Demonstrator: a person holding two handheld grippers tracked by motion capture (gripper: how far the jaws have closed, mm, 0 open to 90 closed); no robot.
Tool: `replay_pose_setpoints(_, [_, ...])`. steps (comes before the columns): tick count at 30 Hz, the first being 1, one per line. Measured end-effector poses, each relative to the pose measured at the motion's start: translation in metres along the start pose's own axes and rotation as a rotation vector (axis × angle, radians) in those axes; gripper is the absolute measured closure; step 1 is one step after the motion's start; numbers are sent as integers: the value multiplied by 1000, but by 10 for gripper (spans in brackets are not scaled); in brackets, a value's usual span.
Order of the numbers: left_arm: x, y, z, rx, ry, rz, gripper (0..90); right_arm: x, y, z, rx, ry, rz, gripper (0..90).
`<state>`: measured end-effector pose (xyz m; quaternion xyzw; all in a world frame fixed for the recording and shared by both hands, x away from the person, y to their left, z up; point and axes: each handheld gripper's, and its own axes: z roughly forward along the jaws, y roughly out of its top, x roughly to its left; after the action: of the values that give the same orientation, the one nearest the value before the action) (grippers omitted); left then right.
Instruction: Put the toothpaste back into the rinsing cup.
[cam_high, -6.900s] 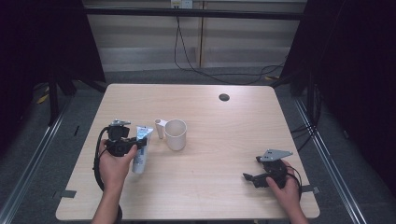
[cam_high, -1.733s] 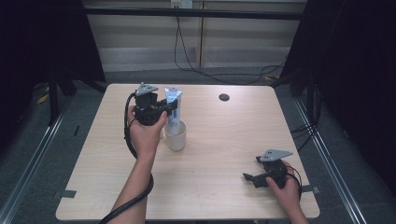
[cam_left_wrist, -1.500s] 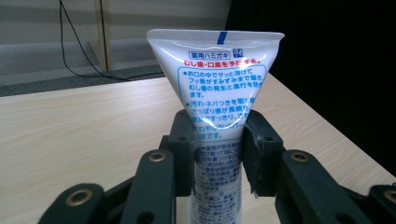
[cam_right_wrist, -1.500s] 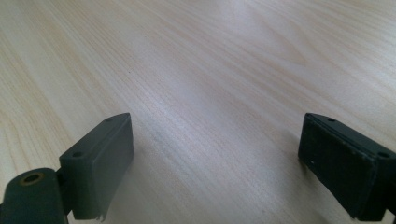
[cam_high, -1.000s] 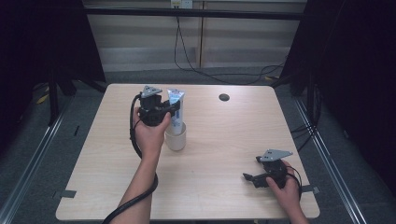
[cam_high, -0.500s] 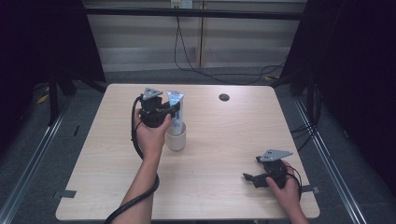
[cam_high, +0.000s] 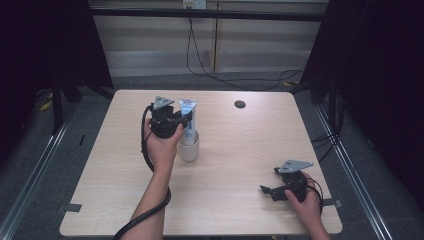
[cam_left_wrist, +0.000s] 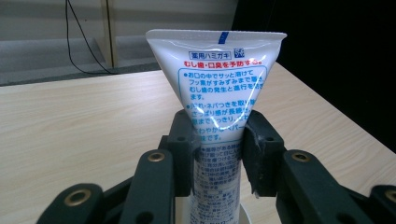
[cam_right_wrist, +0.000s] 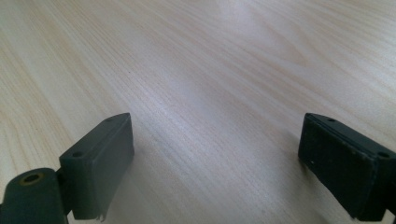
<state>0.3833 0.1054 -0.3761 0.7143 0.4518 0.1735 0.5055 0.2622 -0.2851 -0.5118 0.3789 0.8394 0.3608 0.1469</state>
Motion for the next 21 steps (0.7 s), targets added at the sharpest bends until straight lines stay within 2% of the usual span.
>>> replay_pose_setpoints(21, [-3,-11,5,11,7,6,669,0,0,0,1,1,1,101])
